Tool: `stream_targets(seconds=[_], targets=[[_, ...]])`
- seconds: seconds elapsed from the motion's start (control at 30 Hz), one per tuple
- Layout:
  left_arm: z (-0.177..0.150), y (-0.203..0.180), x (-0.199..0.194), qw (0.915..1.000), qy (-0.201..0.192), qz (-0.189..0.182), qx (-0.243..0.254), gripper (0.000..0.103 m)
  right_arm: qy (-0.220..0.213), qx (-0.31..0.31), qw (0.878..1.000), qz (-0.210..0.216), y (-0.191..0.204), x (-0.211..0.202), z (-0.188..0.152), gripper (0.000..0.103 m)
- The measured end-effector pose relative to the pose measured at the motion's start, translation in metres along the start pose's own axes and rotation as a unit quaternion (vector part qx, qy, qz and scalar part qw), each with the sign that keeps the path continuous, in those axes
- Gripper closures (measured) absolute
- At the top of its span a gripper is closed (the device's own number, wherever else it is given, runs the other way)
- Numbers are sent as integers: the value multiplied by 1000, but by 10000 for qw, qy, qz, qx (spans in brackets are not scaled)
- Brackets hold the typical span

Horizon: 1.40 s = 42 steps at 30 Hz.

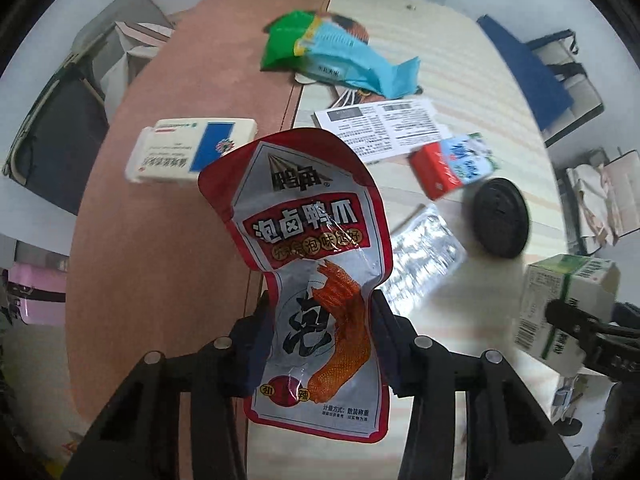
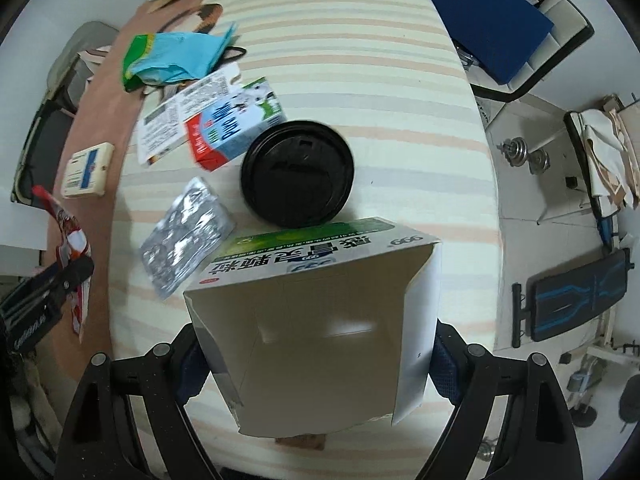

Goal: Collect trash
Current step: 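Carry the snack bag and green box to the bin and release both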

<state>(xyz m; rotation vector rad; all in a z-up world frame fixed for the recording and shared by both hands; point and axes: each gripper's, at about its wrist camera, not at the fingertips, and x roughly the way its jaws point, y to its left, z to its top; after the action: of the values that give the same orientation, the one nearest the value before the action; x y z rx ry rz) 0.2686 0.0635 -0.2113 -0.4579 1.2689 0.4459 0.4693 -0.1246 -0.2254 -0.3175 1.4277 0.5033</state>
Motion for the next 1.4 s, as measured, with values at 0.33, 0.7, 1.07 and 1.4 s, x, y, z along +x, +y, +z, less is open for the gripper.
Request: stream_targets(seconds=[0.33,0.7,1.07,1.4], targets=[[-64,13,-59,9982,-268,-537,-63,61,-323,201,9989,279,35,-46,-111,14],[-201,47,-80,9924,134,-1130,473,61,-352,1055,9924,519,67,-61,-310,14],[-286,77,73,9799,1498,-1314,28,60,690,1891,9763,796,69,107,-428,14],[-313,103,259,9725,2012,-1101,-400,23,967,2377,9586,1238,55,316,-435,9]])
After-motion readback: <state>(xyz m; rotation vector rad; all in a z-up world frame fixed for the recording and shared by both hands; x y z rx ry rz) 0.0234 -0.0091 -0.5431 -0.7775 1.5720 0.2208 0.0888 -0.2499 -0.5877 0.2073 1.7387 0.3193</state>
